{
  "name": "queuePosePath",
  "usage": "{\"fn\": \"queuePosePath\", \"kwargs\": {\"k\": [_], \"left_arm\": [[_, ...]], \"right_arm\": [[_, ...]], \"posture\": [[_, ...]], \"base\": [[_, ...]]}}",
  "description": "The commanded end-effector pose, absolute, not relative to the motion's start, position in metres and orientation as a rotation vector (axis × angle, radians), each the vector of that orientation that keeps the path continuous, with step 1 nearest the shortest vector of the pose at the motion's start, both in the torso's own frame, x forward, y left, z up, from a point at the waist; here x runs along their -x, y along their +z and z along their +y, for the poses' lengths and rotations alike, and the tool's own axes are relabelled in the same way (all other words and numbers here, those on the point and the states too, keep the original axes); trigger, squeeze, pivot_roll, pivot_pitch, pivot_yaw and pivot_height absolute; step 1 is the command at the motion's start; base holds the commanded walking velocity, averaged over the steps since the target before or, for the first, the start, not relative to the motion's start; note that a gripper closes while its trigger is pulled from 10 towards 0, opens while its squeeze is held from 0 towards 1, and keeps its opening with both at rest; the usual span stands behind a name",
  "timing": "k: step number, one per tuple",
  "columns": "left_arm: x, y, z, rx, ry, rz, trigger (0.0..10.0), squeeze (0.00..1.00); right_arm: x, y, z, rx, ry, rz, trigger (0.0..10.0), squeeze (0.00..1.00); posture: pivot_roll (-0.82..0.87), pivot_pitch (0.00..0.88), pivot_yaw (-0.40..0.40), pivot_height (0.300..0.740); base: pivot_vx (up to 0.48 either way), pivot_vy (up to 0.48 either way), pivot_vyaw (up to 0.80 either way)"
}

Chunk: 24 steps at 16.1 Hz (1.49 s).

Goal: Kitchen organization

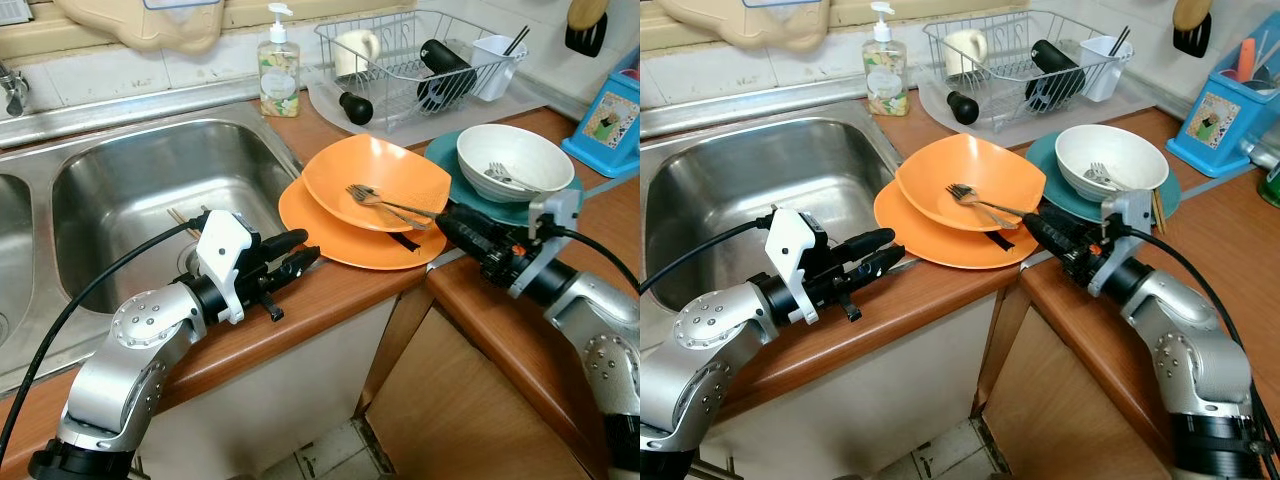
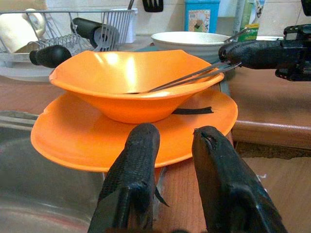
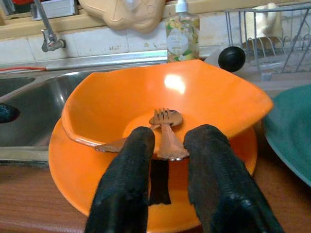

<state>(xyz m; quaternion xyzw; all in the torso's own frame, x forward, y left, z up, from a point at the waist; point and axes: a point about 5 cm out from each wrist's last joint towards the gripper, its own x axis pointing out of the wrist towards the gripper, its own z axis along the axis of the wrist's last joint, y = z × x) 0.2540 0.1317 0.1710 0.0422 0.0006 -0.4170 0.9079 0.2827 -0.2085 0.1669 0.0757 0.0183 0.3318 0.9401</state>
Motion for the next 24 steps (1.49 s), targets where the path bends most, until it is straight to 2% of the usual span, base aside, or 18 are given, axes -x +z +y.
{"fn": "queuePosePath", "kwargs": {"k": [1, 8, 11, 12, 13, 14, 15, 16, 17, 24], "left_arm": [[-0.255, 0.173, 0.131, -0.101, -0.863, -0.004, 10.0, 0.00], [-0.256, 0.173, 0.131, -0.106, -0.862, -0.004, 10.0, 0.00], [-0.256, 0.174, 0.131, -0.107, -0.863, -0.008, 10.0, 0.00], [-0.256, 0.174, 0.131, -0.108, -0.863, -0.007, 10.0, 0.00], [-0.257, 0.174, 0.131, -0.108, -0.863, -0.007, 10.0, 0.00], [-0.257, 0.174, 0.131, -0.108, -0.863, -0.007, 10.0, 0.00], [-0.257, 0.174, 0.131, -0.109, -0.862, -0.007, 10.0, 0.00], [-0.257, 0.174, 0.131, -0.110, -0.861, -0.007, 10.0, 0.00], [-0.256, 0.174, 0.132, -0.110, -0.861, -0.005, 10.0, 0.00], [-0.256, 0.173, 0.129, -0.102, -0.875, 0.002, 10.0, 0.00]], "right_arm": [[-0.285, 0.170, -0.206, -0.135, 0.696, 0.024, 0.0, 0.00], [-0.288, 0.170, -0.206, -0.123, 0.699, 0.010, 0.0, 0.00], [-0.288, 0.186, -0.208, -0.129, 0.698, -0.045, 0.0, 0.00], [-0.288, 0.189, -0.206, -0.119, 0.701, -0.055, 1.9, 0.00], [-0.288, 0.191, -0.206, -0.107, 0.696, -0.061, 5.3, 0.00], [-0.289, 0.192, -0.206, -0.099, 0.686, -0.068, 10.0, 0.00], [-0.290, 0.195, -0.208, -0.103, 0.654, -0.083, 10.0, 0.15], [-0.291, 0.197, -0.210, -0.112, 0.638, -0.090, 10.0, 0.77], [-0.290, 0.197, -0.214, -0.117, 0.613, -0.096, 10.0, 1.00], [-0.276, 0.187, -0.213, -0.134, 0.664, -0.043, 10.0, 1.00]], "posture": [[-0.14, 0.000, -0.010, 0.740], [-0.14, 0.000, -0.010, 0.740], [-0.14, 0.000, -0.007, 0.740], [-0.14, 0.000, -0.005, 0.740], [-0.14, 0.000, -0.005, 0.740], [-0.14, 0.000, -0.005, 0.740], [-0.14, 0.000, -0.005, 0.740], [-0.14, 0.000, -0.005, 0.740], [-0.14, 0.000, -0.002, 0.740], [-0.15, 0.000, 0.005, 0.740]], "base": [[0.000, 0.000, 0.00], [0.000, 0.000, 0.00], [0.000, 0.000, 0.00], [0.000, 0.000, 0.00], [0.000, 0.000, 0.00], [0.000, 0.000, 0.00], [0.000, 0.000, 0.00], [0.000, 0.000, 0.00], [0.000, 0.000, 0.00], [0.000, 0.000, 0.00]]}}
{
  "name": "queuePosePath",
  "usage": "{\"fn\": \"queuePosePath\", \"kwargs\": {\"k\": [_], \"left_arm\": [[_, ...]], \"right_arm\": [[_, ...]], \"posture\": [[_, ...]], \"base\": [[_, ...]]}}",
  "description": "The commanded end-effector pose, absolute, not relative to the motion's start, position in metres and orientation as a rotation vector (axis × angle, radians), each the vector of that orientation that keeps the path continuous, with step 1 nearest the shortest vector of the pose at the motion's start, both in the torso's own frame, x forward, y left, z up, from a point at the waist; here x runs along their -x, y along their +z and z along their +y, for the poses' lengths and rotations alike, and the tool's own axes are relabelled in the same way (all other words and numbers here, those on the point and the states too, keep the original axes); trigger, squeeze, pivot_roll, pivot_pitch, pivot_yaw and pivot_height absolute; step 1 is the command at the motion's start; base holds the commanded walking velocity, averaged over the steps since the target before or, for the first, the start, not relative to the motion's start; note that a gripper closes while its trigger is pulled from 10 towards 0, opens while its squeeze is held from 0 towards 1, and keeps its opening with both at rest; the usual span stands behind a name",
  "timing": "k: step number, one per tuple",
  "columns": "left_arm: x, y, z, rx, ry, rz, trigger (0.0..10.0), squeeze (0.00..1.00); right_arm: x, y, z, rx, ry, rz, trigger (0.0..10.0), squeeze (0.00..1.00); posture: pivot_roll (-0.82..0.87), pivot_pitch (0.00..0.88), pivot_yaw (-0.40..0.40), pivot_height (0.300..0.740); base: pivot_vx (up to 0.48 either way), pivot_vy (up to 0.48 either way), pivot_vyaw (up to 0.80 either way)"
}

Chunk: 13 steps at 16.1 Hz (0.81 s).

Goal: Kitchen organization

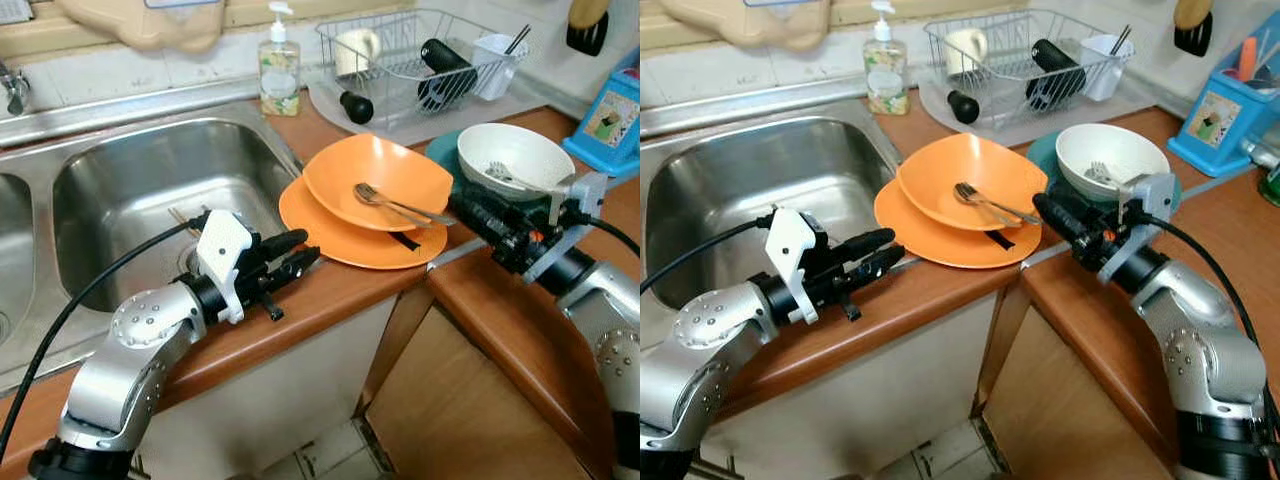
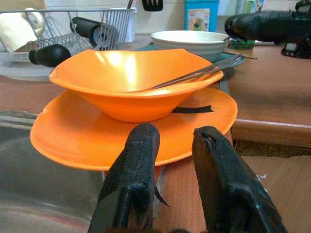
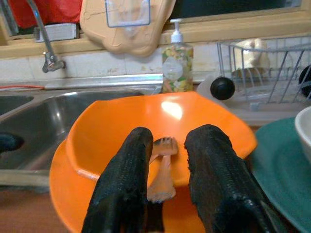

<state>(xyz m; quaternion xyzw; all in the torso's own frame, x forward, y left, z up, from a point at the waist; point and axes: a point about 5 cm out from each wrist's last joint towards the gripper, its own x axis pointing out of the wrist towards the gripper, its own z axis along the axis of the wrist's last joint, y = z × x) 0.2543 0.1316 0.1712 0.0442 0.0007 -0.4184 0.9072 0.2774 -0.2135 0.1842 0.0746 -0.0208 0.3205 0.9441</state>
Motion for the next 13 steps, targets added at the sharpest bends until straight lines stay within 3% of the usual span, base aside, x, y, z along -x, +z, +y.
{"fn": "queuePosePath", "kwargs": {"k": [1, 5, 6, 11, 12, 13], "left_arm": [[-0.256, 0.173, 0.129, -0.102, -0.875, 0.002, 10.0, 0.00], [-0.256, 0.173, 0.129, -0.099, -0.879, 0.003, 10.0, 0.00], [-0.256, 0.173, 0.128, -0.100, -0.879, 0.004, 10.0, 0.00], [-0.257, 0.173, 0.128, -0.099, -0.874, -0.001, 10.0, 0.00], [-0.257, 0.173, 0.128, -0.100, -0.874, 0.000, 10.0, 0.00], [-0.257, 0.173, 0.128, -0.100, -0.875, 0.001, 10.0, 0.00]], "right_arm": [[-0.276, 0.186, -0.213, -0.130, 0.662, -0.040, 10.0, 1.00], [-0.283, 0.176, -0.208, -0.086, 0.661, -0.006, 10.0, 1.00], [-0.287, 0.175, -0.206, -0.077, 0.669, 0.000, 10.0, 0.00], [-0.295, 0.171, -0.202, -0.068, 0.673, 0.010, 10.0, 0.00], [-0.296, 0.171, -0.202, -0.069, 0.674, 0.010, 7.5, 0.00], [-0.298, 0.170, -0.202, -0.063, 0.674, 0.010, 4.0, 0.00]], "posture": [[-0.15, 0.000, 0.005, 0.740], [-0.15, 0.000, 0.004, 0.740], [-0.14, 0.000, 0.003, 0.740], [-0.14, 0.000, -0.001, 0.740], [-0.14, 0.000, -0.001, 0.740], [-0.14, 0.000, -0.001, 0.740]], "base": [[0.000, 0.000, 0.00], [0.000, 0.000, 0.00], [0.000, 0.000, 0.00], [0.000, 0.000, 0.00], [0.000, 0.000, 0.00], [0.000, 0.000, 0.00]]}}
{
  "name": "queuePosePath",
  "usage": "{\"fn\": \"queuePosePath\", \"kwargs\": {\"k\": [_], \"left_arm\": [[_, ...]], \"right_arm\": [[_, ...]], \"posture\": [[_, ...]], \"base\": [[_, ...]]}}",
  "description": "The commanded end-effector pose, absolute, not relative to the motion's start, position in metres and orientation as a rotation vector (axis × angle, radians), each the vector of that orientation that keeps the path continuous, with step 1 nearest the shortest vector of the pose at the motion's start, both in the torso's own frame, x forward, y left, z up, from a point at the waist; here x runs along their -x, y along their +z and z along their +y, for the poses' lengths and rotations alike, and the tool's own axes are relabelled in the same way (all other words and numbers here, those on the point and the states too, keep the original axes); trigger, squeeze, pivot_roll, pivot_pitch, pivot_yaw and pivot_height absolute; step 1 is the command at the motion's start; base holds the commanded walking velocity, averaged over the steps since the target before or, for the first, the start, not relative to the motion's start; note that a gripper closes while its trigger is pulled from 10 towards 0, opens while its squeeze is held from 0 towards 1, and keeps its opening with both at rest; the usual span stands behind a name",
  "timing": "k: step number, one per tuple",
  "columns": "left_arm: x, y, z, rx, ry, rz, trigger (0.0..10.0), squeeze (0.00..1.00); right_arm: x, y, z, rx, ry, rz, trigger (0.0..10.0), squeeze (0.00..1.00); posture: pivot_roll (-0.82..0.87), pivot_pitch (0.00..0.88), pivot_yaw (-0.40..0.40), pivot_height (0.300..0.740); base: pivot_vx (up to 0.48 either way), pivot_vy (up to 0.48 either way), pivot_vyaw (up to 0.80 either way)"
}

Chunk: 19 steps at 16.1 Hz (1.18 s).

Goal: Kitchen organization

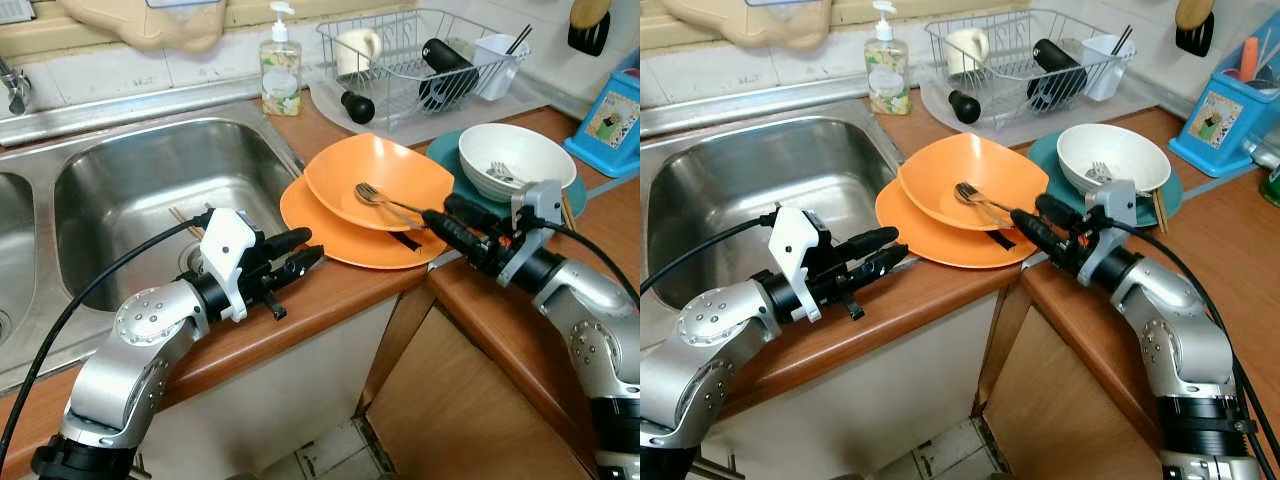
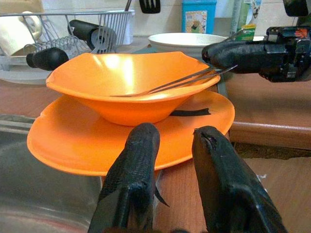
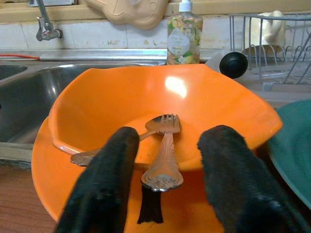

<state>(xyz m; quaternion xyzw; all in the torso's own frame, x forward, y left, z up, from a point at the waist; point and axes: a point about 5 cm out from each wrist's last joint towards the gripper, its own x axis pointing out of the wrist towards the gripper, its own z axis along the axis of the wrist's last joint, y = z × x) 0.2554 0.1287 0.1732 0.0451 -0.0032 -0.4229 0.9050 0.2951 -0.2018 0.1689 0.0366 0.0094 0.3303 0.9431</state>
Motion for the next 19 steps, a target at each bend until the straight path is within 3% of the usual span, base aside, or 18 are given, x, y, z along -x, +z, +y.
{"fn": "queuePosePath", "kwargs": {"k": [1, 4, 9, 10, 13, 19], "left_arm": [[-0.257, 0.173, 0.128, -0.100, -0.875, 0.001, 10.0, 0.00], [-0.257, 0.174, 0.128, -0.101, -0.875, -0.001, 10.0, 0.00], [-0.257, 0.174, 0.128, -0.101, -0.875, -0.003, 10.0, 0.00], [-0.258, 0.174, 0.128, -0.103, -0.874, -0.005, 10.0, 0.00], [-0.259, 0.178, 0.129, -0.120, -0.863, -0.020, 10.0, 0.00], [-0.282, 0.212, 0.118, -0.411, -0.793, -0.187, 10.0, 0.00]], "right_arm": [[-0.299, 0.170, -0.201, -0.059, 0.669, 0.010, 3.7, 0.00], [-0.300, 0.170, -0.201, -0.063, 0.673, 0.004, 1.7, 0.00], [-0.301, 0.169, -0.200, -0.061, 0.677, 0.005, 1.2, 0.00], [-0.302, 0.173, -0.201, -0.061, 0.677, -0.011, 0.6, 0.00], [-0.301, 0.186, -0.203, -0.060, 0.670, -0.058, 0.5, 0.00], [-0.295, 0.220, -0.188, 0.030, 0.704, -0.146, 0.9, 0.00]], "posture": [[-0.14, 0.000, 0.001, 0.740], [-0.14, 0.000, 0.002, 0.740], [-0.14, 0.000, 0.002, 0.740], [-0.14, 0.000, 0.000, 0.740], [-0.14, 0.000, 0.000, 0.740], [-0.14, 0.000, 0.000, 0.740]], "base": [[0.000, 0.000, 0.00], [0.000, 0.000, 0.00], [0.000, 0.000, 0.00], [0.000, 0.000, 0.00], [0.000, 0.000, 0.00], [0.000, 0.000, 0.00]]}}
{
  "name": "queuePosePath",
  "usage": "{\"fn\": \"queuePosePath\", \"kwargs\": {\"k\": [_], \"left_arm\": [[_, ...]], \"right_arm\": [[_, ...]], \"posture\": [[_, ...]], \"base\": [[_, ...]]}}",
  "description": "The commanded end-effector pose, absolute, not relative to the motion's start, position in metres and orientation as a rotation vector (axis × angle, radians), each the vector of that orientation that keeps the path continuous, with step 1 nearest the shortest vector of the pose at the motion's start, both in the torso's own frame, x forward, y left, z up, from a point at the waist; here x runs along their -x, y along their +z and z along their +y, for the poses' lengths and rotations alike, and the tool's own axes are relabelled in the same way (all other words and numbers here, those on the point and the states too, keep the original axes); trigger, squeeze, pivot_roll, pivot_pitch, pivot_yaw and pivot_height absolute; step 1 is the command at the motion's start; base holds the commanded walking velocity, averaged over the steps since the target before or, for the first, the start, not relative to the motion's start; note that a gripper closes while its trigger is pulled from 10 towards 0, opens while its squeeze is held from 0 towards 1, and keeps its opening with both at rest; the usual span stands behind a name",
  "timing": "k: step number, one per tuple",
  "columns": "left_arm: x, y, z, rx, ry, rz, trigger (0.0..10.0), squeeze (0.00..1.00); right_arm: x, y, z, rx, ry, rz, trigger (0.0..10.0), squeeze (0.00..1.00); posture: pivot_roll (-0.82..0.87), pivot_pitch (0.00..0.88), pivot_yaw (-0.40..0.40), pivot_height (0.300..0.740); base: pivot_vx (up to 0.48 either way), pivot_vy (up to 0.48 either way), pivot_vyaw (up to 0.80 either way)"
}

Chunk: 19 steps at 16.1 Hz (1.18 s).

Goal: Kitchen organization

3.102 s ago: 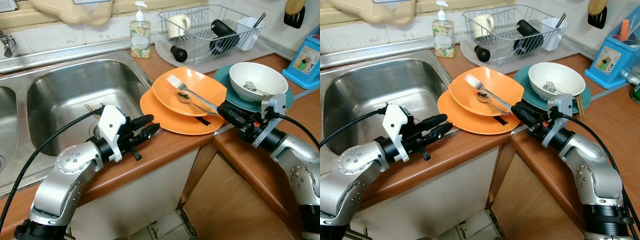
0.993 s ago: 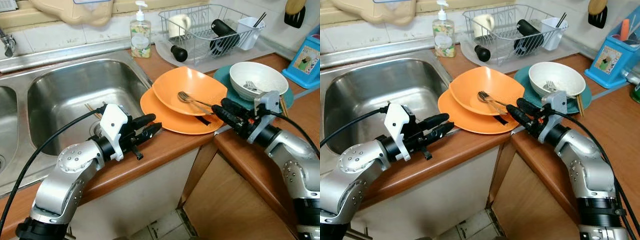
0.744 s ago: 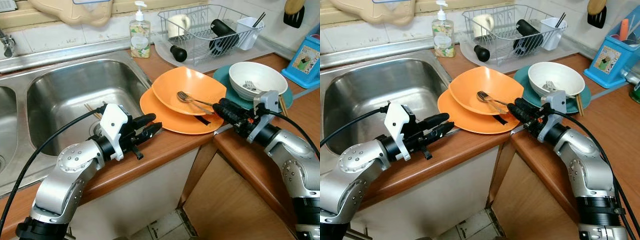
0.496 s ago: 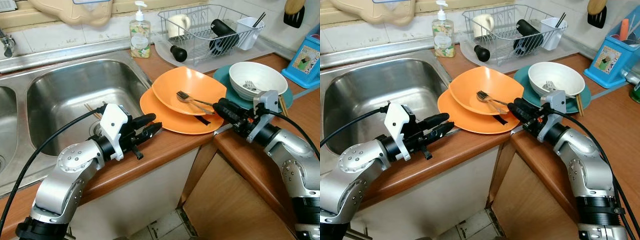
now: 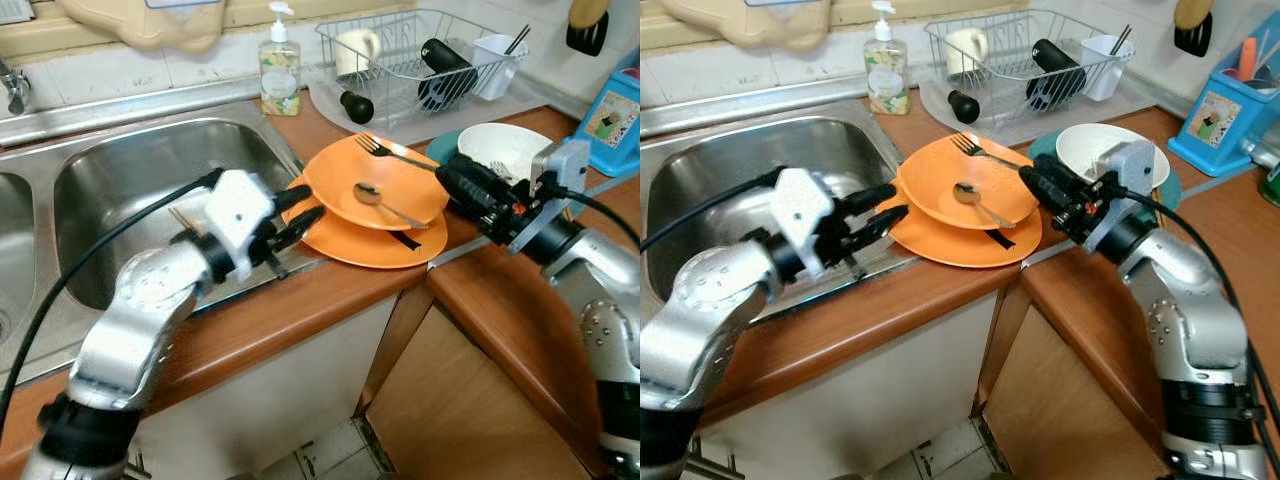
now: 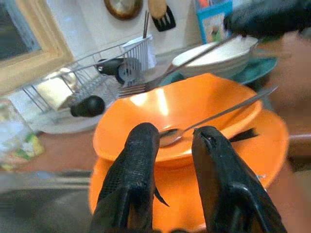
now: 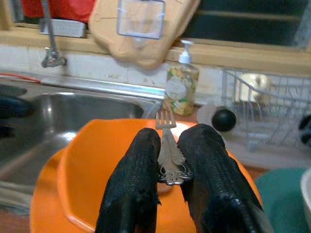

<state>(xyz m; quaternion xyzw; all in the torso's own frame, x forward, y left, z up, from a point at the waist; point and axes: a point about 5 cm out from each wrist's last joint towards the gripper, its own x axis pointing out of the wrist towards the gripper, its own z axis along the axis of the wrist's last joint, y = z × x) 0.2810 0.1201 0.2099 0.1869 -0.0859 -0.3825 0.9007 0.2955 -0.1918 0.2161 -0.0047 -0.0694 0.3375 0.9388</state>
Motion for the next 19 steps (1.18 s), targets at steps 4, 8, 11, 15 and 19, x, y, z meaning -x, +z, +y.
{"fn": "queuePosePath", "kwargs": {"k": [4, 8, 11, 15, 19], "left_arm": [[-0.295, 0.220, 0.110, -0.663, -0.721, -0.323, 10.0, 0.00], [-0.307, 0.227, 0.111, -0.862, -0.636, -0.422, 4.1, 0.00], [-0.307, 0.220, 0.109, -0.909, -0.654, -0.445, 10.0, 0.00], [-0.306, 0.216, 0.108, -0.872, -0.706, -0.424, 10.0, 1.00], [-0.309, 0.210, 0.108, -0.948, -0.710, -0.421, 10.0, 0.03]], "right_arm": [[-0.290, 0.229, -0.165, 0.069, 0.789, -0.144, 0.7, 0.00], [-0.290, 0.228, -0.143, 0.102, 0.821, -0.093, 0.0, 0.00], [-0.288, 0.228, -0.134, 0.098, 0.835, -0.084, 0.0, 0.00], [-0.291, 0.228, -0.126, 0.092, 0.832, -0.083, 0.0, 0.00], [-0.292, 0.235, -0.117, 0.078, 0.853, -0.103, 0.0, 0.00]], "posture": [[-0.14, 0.000, -0.004, 0.740], [-0.13, 0.000, -0.009, 0.740], [-0.12, 0.000, -0.010, 0.740], [-0.11, 0.000, -0.016, 0.740], [-0.11, 0.000, -0.026, 0.740]], "base": [[0.000, 0.000, 0.00], [0.000, 0.000, 0.00], [0.000, 0.000, 0.00], [0.000, 0.000, 0.00], [0.000, 0.000, 0.00]]}}
